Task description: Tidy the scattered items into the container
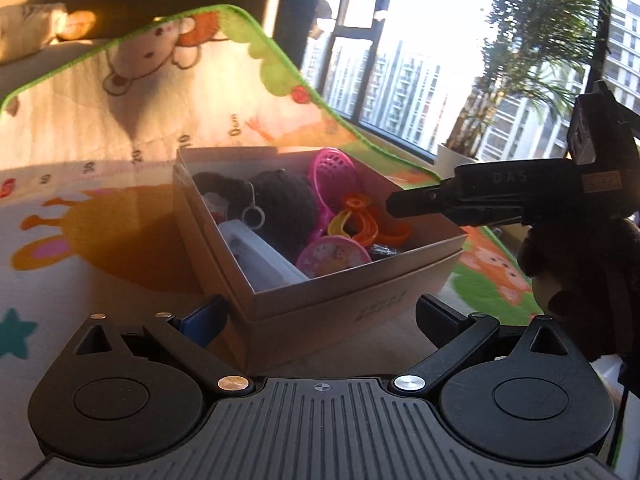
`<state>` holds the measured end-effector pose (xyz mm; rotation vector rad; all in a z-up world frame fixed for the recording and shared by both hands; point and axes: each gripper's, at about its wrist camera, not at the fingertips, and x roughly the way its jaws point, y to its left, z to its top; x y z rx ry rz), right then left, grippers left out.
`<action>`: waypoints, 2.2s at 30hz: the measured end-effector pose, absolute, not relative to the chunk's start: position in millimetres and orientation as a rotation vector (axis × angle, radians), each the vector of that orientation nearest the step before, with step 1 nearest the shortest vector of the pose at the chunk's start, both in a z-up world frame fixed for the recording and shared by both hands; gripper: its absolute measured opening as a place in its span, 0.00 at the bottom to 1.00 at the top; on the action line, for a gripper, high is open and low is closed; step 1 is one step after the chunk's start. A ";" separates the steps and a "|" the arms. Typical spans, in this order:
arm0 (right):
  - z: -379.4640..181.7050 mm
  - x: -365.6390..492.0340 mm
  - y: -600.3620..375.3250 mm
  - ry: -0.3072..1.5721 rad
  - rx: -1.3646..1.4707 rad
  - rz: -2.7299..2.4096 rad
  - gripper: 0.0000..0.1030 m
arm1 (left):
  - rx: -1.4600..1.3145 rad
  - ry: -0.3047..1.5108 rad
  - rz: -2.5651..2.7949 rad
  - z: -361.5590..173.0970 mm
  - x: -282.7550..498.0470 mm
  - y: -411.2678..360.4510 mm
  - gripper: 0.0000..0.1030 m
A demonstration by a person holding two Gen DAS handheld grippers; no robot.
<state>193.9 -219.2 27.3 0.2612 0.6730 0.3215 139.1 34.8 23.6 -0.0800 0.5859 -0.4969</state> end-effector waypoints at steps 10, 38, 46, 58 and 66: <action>31.7 153.0 -198.3 0.577 0.209 0.276 1.00 | -0.055 0.654 -0.309 21.0 118.1 52.1 1.00; -25.0 109.0 -184.5 0.689 -0.029 0.126 1.00 | 0.034 0.696 -0.029 -0.8 90.9 8.9 1.00; -24.8 108.8 -184.4 0.688 -0.028 0.127 1.00 | 0.033 0.696 -0.031 -0.7 89.6 7.3 1.00; -24.9 109.3 -184.4 0.688 -0.027 0.127 1.00 | 0.033 0.696 -0.031 -0.6 89.2 8.1 1.00; -24.9 109.3 -184.5 0.688 -0.027 0.127 1.00 | 0.033 0.696 -0.031 -0.6 89.0 8.0 1.00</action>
